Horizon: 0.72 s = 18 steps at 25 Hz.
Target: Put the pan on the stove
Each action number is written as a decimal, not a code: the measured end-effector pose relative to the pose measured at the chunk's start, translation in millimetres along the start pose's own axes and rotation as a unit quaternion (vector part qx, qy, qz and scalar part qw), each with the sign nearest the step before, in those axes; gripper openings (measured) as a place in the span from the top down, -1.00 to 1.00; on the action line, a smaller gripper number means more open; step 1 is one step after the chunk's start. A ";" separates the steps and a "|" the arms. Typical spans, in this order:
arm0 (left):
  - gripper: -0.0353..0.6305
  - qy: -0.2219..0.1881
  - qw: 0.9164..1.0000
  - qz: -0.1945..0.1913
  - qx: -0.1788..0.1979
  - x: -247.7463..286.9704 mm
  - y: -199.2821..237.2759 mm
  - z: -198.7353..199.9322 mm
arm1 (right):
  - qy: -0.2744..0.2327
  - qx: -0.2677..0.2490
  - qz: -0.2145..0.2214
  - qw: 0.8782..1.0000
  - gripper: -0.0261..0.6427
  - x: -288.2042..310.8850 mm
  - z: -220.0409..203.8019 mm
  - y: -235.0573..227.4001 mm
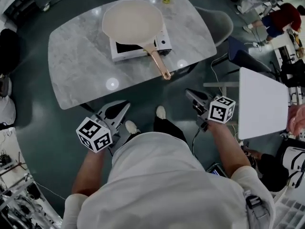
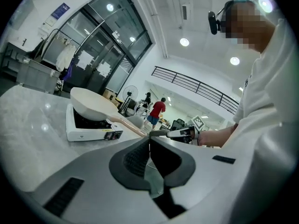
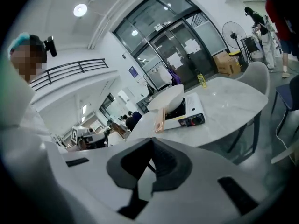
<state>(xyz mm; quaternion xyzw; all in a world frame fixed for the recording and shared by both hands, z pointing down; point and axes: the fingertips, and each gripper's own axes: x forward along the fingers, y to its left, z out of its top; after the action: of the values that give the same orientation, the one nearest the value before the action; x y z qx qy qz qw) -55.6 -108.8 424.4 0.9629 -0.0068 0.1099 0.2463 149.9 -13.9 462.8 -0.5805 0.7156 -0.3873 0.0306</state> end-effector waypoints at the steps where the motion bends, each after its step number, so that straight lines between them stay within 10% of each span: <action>1: 0.83 0.000 1.000 -0.007 -0.001 0.4 -7.0 -1.6 | 0.011 -0.003 0.002 1.000 0.91 -3.3 -15.4 10.3; 18: 0.83 0.021 0.999 0.001 0.025 54.2 -168.7 -63.4 | 0.054 -0.081 0.074 0.993 0.91 -120.7 -121.6 56.7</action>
<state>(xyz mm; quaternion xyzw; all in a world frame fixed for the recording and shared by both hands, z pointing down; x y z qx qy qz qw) -4.6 71.8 410.4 0.9663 0.0004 0.1307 0.2217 83.2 153.8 465.3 -0.5047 0.7860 -0.3560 -0.0265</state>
